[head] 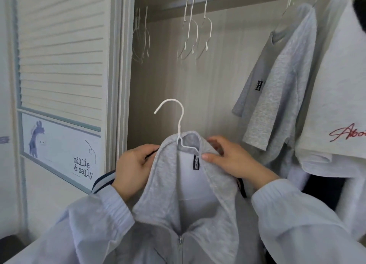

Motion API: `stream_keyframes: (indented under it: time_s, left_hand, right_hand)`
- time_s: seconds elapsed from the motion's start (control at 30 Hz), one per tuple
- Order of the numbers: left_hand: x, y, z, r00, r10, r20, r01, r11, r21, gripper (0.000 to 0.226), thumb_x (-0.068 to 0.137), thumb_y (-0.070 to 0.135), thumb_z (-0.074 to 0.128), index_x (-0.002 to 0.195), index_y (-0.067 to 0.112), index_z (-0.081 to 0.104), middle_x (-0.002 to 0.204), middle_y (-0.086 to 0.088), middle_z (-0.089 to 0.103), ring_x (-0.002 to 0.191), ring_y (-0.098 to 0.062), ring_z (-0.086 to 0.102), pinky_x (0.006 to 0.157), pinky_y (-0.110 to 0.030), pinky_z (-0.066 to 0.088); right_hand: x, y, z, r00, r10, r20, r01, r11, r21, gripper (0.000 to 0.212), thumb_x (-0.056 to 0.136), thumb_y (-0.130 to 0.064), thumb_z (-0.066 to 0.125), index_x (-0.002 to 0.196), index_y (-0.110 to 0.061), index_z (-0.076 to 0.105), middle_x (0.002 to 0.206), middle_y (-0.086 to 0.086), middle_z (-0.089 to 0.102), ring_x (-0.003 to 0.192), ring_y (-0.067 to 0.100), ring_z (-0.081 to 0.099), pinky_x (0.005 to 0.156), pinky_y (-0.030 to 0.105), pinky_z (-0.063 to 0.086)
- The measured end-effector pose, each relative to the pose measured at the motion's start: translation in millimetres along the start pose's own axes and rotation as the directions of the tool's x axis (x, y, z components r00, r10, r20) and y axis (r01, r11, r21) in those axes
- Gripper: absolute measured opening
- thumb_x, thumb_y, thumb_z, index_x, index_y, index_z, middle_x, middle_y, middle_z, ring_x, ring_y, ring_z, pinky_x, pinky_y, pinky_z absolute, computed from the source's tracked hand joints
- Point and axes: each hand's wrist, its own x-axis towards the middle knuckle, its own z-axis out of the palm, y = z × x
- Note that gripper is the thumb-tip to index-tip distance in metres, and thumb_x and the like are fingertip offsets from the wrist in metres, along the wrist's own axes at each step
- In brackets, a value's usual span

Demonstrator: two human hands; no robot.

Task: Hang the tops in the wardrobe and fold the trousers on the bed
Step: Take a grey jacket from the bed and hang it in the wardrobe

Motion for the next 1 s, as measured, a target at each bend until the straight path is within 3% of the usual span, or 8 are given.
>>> stream_keyframes:
  time_s: [0.1, 0.23, 0.33, 0.47, 0.57, 0.7, 0.87, 1.0]
  left_hand:
    - [8, -6, 3, 0.997, -0.032, 0.066, 0.029, 0.999, 0.036, 0.019, 0.09, 0.019, 0.059, 0.099, 0.032, 0.071, 0.083, 0.028, 0.062, 0.077, 0.005, 0.059, 0.066, -0.014, 0.041]
    - [27, -2, 0, 0.972, -0.119, 0.202, 0.125, 0.992, -0.017, 0.019, 0.09, 0.028, 0.051, 0.084, 0.036, 0.067, 0.082, 0.012, 0.064, 0.081, -0.001, 0.059, 0.074, -0.026, 0.042]
    - [39, 11, -3, 0.94, -0.121, 0.32, 0.196, 0.957, -0.215, 0.021, 0.091, 0.038, 0.055, 0.108, 0.034, 0.067, 0.107, 0.016, 0.067, 0.103, -0.001, 0.06, 0.096, -0.027, 0.044]
    - [43, 16, 12, 0.971, -0.033, 0.237, -0.009, 0.985, 0.171, 0.047, 0.079, 0.059, 0.046, 0.116, 0.033, 0.06, 0.104, 0.005, 0.07, 0.097, -0.016, 0.064, 0.085, -0.035, 0.05]
    - [46, 20, 20, 0.974, -0.068, 0.217, 0.05, 0.995, 0.087, 0.044, 0.08, 0.057, 0.039, 0.103, 0.028, 0.063, 0.087, -0.001, 0.069, 0.085, -0.024, 0.063, 0.077, -0.038, 0.051]
    - [51, 22, 21, 0.965, -0.083, 0.251, 0.114, 0.987, -0.113, 0.026, 0.081, 0.055, 0.044, 0.089, 0.036, 0.059, 0.08, 0.008, 0.065, 0.08, -0.016, 0.061, 0.08, -0.039, 0.052]
    - [67, 31, 14, 0.986, -0.079, 0.148, 0.115, 0.961, -0.251, 0.026, 0.086, 0.049, 0.046, 0.086, 0.029, 0.063, 0.077, 0.006, 0.065, 0.078, -0.015, 0.061, 0.077, -0.034, 0.049]
    - [82, 31, 19, 0.986, -0.164, 0.01, 0.157, 0.922, -0.355, 0.03, 0.097, 0.031, 0.047, 0.079, 0.014, 0.063, 0.075, -0.002, 0.062, 0.072, -0.013, 0.056, 0.074, -0.031, 0.044]
  right_hand:
    - [-2, -5, 6, 0.987, 0.028, 0.156, -0.052, 0.987, 0.153, 0.026, 0.089, -0.033, 0.059, 0.071, -0.014, 0.059, 0.076, 0.0, 0.06, 0.073, 0.01, 0.054, 0.07, 0.026, 0.042]
    - [0, -12, 11, 0.985, 0.142, -0.095, -0.127, 0.98, 0.152, 0.032, 0.084, -0.032, 0.065, 0.066, -0.006, 0.062, 0.066, 0.003, 0.061, 0.065, 0.013, 0.056, 0.065, 0.029, 0.044]
    - [-1, -16, 11, 0.961, 0.184, -0.208, -0.153, 0.976, 0.156, 0.031, 0.08, -0.036, 0.067, 0.076, -0.005, 0.068, 0.074, 0.008, 0.068, 0.073, 0.02, 0.063, 0.069, 0.033, 0.05]
    - [-5, -22, 9, 0.953, 0.213, -0.217, -0.176, 0.969, 0.175, 0.033, 0.077, -0.041, 0.069, 0.057, -0.016, 0.063, 0.055, -0.003, 0.056, 0.059, 0.014, 0.054, 0.061, 0.031, 0.044]
    - [-8, -28, 3, 0.936, 0.267, -0.231, -0.206, 0.944, 0.258, 0.048, 0.078, -0.042, 0.069, 0.038, -0.021, 0.051, 0.04, -0.011, 0.042, 0.048, 0.009, 0.042, 0.053, 0.026, 0.034]
    - [-21, -31, -21, 0.958, 0.285, -0.023, -0.251, 0.877, 0.409, 0.04, 0.084, -0.041, 0.064, 0.058, -0.012, 0.057, 0.058, -0.001, 0.056, 0.05, 0.007, 0.051, 0.052, 0.018, 0.041]
    - [-45, -38, -51, 0.934, 0.199, 0.296, -0.284, 0.916, 0.282, 0.036, 0.085, -0.044, 0.061, 0.092, -0.01, 0.071, 0.095, 0.001, 0.074, 0.086, 0.011, 0.068, 0.081, 0.023, 0.05]
    - [-60, -53, -57, 0.936, 0.188, 0.298, -0.321, 0.805, 0.499, 0.01, 0.082, -0.027, 0.069, 0.079, -0.017, 0.07, 0.083, -0.002, 0.073, 0.077, 0.011, 0.067, 0.071, 0.021, 0.051]
